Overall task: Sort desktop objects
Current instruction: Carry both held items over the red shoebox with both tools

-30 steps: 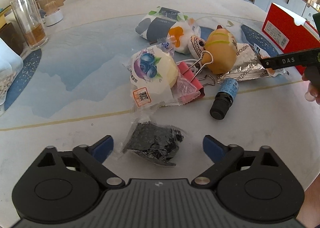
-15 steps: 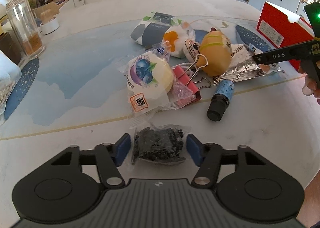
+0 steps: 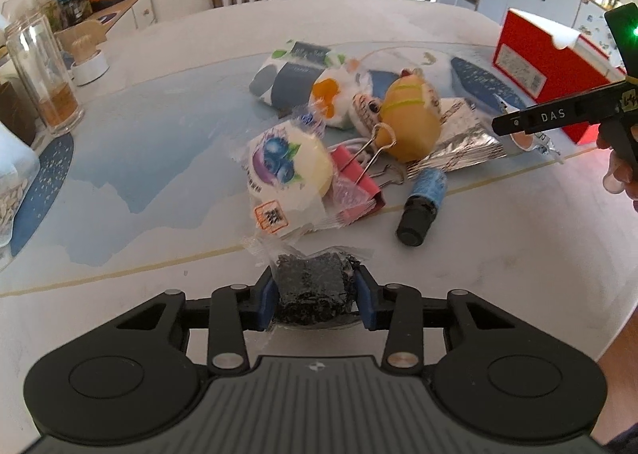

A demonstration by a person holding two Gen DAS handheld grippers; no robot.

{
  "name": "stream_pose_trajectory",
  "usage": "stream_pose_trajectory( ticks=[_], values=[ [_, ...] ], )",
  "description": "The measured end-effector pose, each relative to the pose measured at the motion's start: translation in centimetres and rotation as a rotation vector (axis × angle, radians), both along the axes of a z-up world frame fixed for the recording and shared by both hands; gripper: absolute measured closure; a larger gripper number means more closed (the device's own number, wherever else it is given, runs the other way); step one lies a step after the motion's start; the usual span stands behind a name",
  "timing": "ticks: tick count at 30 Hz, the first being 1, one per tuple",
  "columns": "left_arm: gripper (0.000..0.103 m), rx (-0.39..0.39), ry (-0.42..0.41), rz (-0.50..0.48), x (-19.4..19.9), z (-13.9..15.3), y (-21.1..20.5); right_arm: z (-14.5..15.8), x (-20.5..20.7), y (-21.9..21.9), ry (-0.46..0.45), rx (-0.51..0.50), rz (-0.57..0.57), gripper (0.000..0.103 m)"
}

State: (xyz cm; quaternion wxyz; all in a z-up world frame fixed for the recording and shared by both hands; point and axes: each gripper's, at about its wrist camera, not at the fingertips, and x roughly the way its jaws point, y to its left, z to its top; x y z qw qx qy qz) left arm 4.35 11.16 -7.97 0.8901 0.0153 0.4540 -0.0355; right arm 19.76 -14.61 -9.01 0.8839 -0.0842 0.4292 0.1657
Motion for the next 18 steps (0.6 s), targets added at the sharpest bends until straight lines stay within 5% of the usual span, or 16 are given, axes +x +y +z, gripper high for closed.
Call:
stream_pose_trajectory(
  ticks=[18],
  values=[
    [0.064,-0.021,-0.114,-0.242,2.1,6.1,-2.2,7.6,-4.7,-2.1,-0.082,0.075,-0.152,0.043]
  ],
)
